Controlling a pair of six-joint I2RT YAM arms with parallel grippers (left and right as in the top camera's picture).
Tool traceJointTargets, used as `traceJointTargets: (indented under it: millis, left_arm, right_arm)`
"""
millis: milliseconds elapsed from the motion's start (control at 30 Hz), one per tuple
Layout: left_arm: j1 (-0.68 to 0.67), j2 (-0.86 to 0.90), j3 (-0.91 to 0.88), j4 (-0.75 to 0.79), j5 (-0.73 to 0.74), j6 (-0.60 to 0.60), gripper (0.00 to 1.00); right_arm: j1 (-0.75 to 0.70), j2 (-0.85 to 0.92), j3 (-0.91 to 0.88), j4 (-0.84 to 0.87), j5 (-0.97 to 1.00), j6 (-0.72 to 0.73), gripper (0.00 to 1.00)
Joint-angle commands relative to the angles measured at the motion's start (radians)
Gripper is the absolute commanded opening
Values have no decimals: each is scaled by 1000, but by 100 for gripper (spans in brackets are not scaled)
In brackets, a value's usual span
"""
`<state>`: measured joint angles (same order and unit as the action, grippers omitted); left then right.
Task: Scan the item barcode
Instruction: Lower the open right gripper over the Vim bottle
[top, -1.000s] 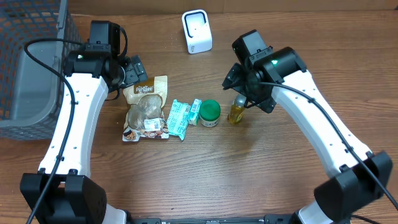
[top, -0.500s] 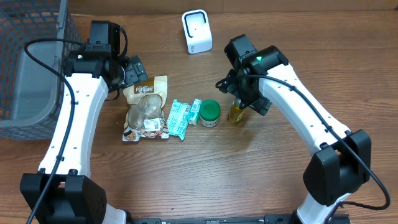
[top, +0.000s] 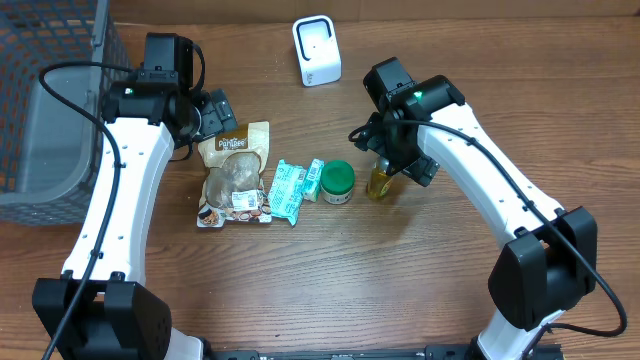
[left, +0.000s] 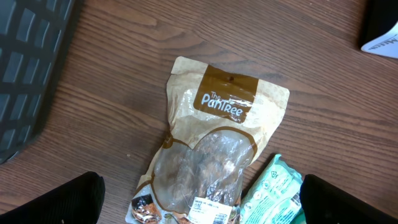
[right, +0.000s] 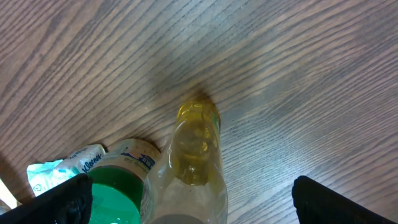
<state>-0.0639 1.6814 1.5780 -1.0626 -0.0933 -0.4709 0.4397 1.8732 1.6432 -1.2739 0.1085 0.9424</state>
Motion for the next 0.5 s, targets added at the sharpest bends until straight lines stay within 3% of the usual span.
traceJointTargets:
  millis: [0, 467]
  left_arm:
    - [-2, -6, 12, 0, -6, 3, 100]
    - [-2, -6, 12, 0, -6, 3, 100]
  right_arm:
    - [-3, -3, -4, 9, 3, 3, 100]
    - [-3, -3, -4, 9, 3, 3, 100]
